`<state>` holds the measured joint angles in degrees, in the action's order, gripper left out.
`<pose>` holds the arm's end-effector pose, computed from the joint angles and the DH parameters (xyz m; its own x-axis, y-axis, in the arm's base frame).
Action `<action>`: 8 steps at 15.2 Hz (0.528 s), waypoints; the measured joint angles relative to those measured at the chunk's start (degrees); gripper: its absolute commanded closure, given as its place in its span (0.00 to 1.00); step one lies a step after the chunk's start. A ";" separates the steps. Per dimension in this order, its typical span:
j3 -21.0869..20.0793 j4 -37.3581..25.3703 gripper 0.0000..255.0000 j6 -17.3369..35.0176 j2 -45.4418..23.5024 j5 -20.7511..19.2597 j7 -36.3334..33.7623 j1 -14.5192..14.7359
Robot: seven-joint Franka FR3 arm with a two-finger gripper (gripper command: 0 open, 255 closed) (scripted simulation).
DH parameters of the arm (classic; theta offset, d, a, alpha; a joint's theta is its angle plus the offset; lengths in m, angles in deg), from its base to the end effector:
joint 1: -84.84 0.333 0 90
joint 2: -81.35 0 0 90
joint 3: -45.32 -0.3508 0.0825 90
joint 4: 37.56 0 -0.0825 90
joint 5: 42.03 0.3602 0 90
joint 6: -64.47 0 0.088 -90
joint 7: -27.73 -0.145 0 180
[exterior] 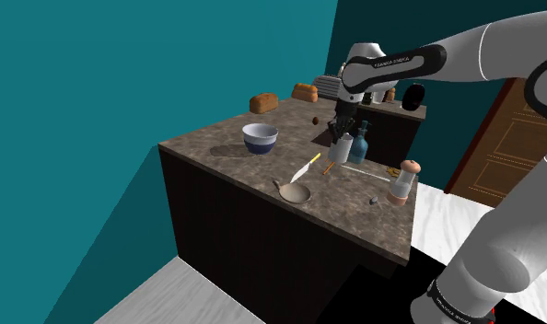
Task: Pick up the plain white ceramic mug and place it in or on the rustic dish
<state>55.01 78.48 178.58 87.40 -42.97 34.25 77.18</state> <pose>0.4858 -0.1561 0.5058 0.9810 -0.1809 0.0702 -0.1817 -0.9833 0.0057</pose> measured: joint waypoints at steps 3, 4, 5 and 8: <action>-2.37 -1.24 1.00 -1.06 -0.20 0.00 -4.22 1.89; -3.17 -2.18 1.00 -1.78 -0.47 0.00 -5.64 2.54; -3.90 -3.11 1.00 -2.10 -1.07 0.05 -6.95 3.15; -5.91 -5.83 1.00 -3.46 -2.50 0.07 -10.65 4.85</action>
<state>49.10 72.64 175.12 84.91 -42.90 23.60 82.04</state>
